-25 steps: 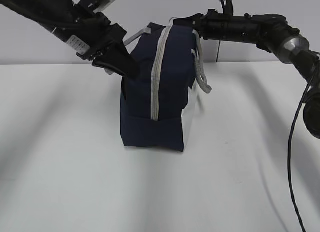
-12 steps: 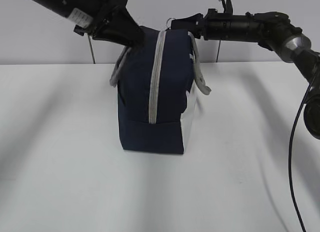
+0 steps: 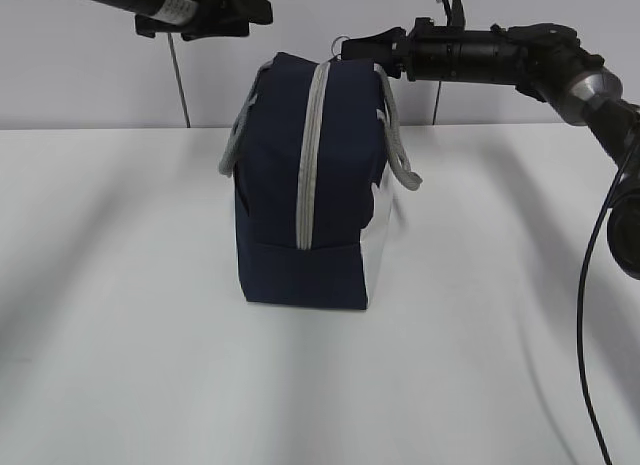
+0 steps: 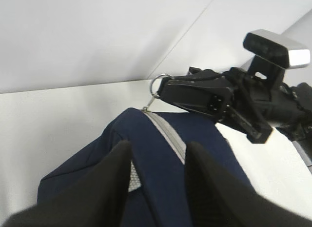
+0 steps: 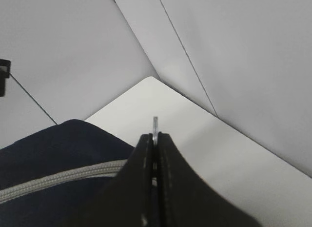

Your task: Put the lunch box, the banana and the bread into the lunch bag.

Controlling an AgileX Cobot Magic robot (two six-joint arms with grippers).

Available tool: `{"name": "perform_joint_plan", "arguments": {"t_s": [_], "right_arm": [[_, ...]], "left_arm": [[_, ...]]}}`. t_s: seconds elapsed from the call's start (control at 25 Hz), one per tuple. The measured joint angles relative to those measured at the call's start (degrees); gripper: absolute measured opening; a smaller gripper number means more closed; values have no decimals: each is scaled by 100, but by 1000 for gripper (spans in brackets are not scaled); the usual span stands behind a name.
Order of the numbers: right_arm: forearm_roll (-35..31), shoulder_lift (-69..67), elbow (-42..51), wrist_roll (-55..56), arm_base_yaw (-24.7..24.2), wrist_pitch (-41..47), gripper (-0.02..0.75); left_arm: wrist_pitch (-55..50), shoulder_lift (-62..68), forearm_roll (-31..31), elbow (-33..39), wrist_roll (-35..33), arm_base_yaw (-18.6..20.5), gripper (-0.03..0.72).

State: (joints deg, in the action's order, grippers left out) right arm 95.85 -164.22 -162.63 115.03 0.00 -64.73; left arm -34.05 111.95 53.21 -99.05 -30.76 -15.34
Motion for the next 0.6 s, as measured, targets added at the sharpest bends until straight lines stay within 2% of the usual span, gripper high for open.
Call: {"name": "perform_joint_plan", "arguments": {"t_s": [0.2, 0.44, 0.6], "right_arm": [[0, 0, 0, 0, 0, 0, -16], [0, 0, 0, 0, 0, 0, -16], [0, 0, 0, 2, 0, 0, -16]], "left_arm": [[-6, 591, 41, -345, 0, 0, 335], [-175, 1105, 182, -949, 0, 0, 345], [-298, 1290, 210, -1052, 0, 0, 347]]}}
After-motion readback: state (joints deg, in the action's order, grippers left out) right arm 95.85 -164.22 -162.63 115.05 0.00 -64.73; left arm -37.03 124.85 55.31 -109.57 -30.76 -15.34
